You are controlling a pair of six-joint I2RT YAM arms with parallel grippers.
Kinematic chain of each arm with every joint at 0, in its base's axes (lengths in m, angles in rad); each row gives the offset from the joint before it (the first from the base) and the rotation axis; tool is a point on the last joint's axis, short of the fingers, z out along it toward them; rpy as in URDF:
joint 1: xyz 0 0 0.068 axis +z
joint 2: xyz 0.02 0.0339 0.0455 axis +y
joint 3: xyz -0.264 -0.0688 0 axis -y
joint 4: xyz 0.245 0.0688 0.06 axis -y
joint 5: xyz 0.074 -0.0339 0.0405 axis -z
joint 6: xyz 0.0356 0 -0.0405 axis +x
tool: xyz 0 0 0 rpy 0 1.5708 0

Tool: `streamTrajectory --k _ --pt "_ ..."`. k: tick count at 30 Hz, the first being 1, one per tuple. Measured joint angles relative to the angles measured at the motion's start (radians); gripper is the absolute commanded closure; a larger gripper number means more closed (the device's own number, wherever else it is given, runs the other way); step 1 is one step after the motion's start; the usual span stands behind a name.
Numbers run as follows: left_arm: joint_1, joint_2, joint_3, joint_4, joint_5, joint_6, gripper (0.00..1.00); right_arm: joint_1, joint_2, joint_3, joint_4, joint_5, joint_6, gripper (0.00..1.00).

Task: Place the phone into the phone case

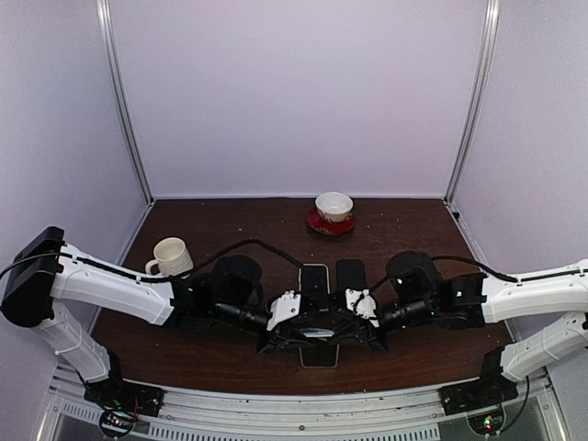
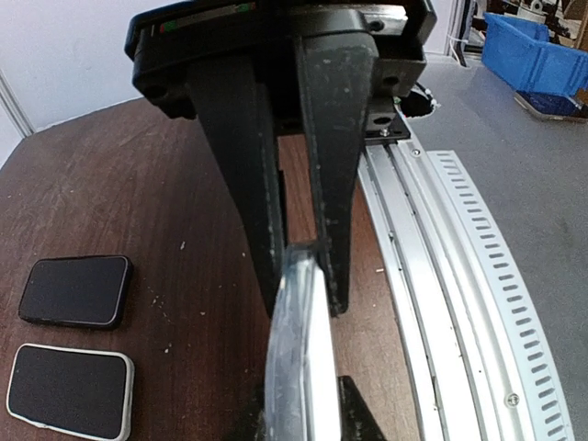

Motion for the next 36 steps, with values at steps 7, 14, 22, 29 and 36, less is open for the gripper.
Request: streamTrajectory --k 7,14,22,29,36 --pt "0.000 -0.002 -0.042 0.056 -0.024 -0.006 0.71 -0.003 -0.023 -0.026 0.013 0.024 -0.014 1.00" --pt "0.001 0.000 -0.088 0.077 -0.027 -0.031 0.93 -0.004 -0.037 -0.034 0.007 0.005 -0.034 0.98" --pt "0.004 0.013 -0.086 0.096 -0.004 -0.059 1.00 -0.006 -0.040 -0.034 0.000 -0.007 -0.032 0.51" --pt "0.005 0.021 -0.082 0.113 -0.018 -0.094 1.00 -0.008 -0.045 -0.091 0.097 0.021 0.058 0.36" --pt "0.005 -0.016 -0.113 0.147 -0.009 -0.151 1.00 -0.008 -0.055 -0.236 0.274 0.031 0.203 0.78"
